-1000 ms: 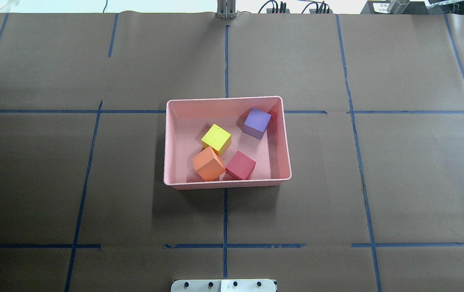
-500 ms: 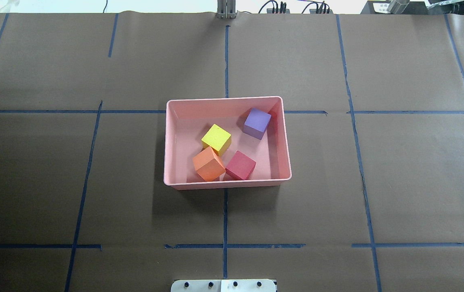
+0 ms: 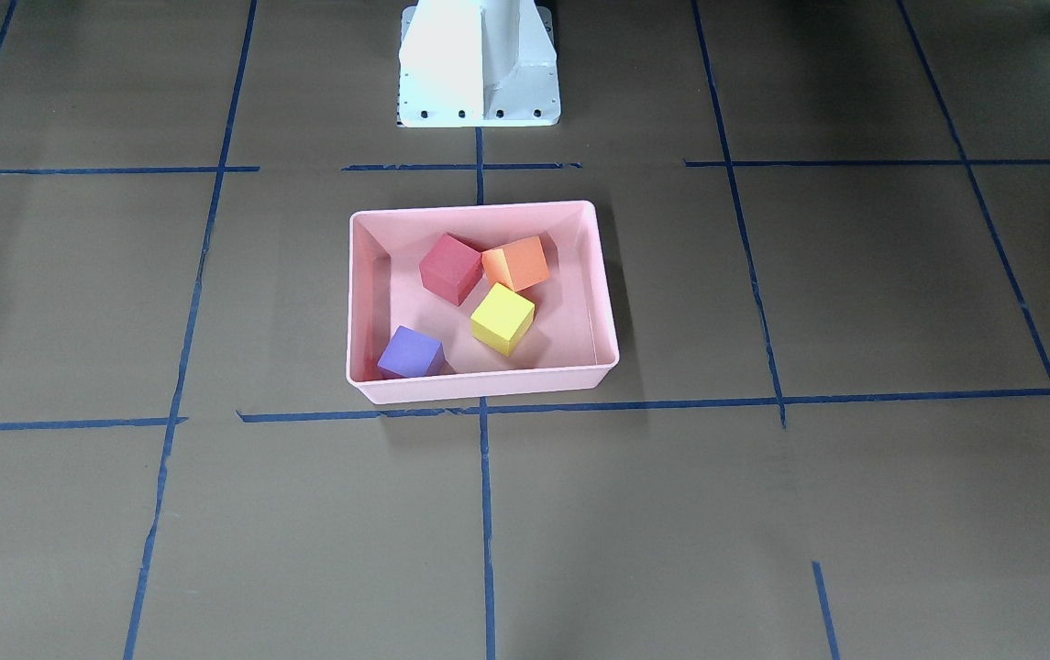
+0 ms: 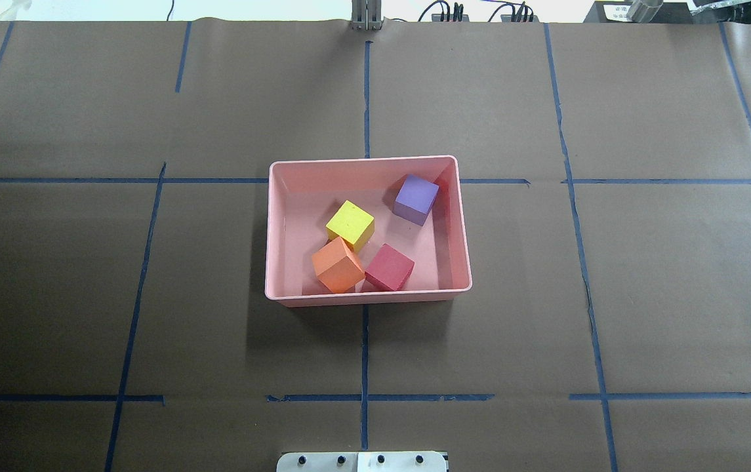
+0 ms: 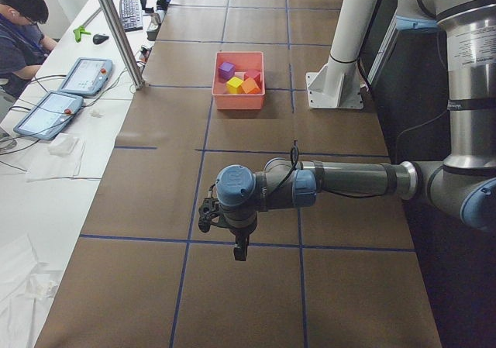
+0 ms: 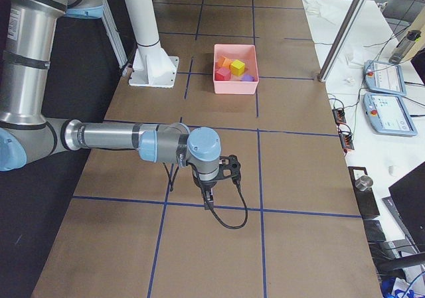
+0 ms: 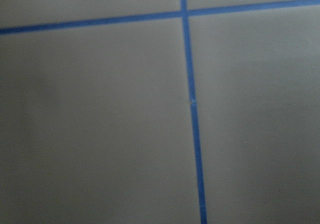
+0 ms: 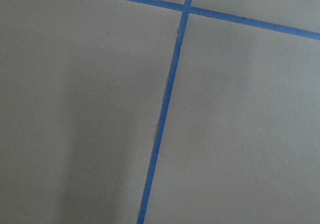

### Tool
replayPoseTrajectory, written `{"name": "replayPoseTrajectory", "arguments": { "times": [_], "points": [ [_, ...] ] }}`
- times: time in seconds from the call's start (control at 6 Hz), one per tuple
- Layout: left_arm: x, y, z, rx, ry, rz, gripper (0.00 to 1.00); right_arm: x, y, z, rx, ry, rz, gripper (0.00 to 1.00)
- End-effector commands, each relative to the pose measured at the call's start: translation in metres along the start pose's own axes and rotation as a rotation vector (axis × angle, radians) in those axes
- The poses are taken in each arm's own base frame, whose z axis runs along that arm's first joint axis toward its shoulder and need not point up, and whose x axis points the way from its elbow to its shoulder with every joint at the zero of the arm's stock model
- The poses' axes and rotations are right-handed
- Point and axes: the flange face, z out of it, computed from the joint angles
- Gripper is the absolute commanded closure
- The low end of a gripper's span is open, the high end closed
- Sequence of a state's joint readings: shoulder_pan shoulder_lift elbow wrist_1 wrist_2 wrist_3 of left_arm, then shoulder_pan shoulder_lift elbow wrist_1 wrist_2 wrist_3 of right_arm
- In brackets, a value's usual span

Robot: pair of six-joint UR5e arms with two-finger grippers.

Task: Place blocks into pink bin with both arms

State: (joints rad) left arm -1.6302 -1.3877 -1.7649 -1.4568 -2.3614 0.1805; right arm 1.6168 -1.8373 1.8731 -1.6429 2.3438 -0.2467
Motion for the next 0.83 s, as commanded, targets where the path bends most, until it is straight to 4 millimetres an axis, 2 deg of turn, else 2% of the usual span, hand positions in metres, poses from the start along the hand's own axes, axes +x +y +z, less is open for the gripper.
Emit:
{"name": "replayPoseTrajectory", "arguments": {
  "times": [0.0, 0.17, 0.67],
  "points": [
    [-0.0044, -0.0014, -0.0118, 0.013, -0.068, 0.003, 0.0, -0.0002, 0.0002, -0.0008, 0.002, -0.001, 0.003, 0.0],
    [-0.0079, -0.0004, -0.0114, 0.003, -0.113, 0.008, 0.0, -0.0002, 0.0002, -0.0008, 0.002, -0.001, 0.003, 0.0],
    [-0.0051, -0.0026, -0.013, 0.008, -0.109, 0.016, 0.0, -0.0005, 0.0001, -0.0008, 0.003, -0.004, 0.002, 0.0]
  ]
}}
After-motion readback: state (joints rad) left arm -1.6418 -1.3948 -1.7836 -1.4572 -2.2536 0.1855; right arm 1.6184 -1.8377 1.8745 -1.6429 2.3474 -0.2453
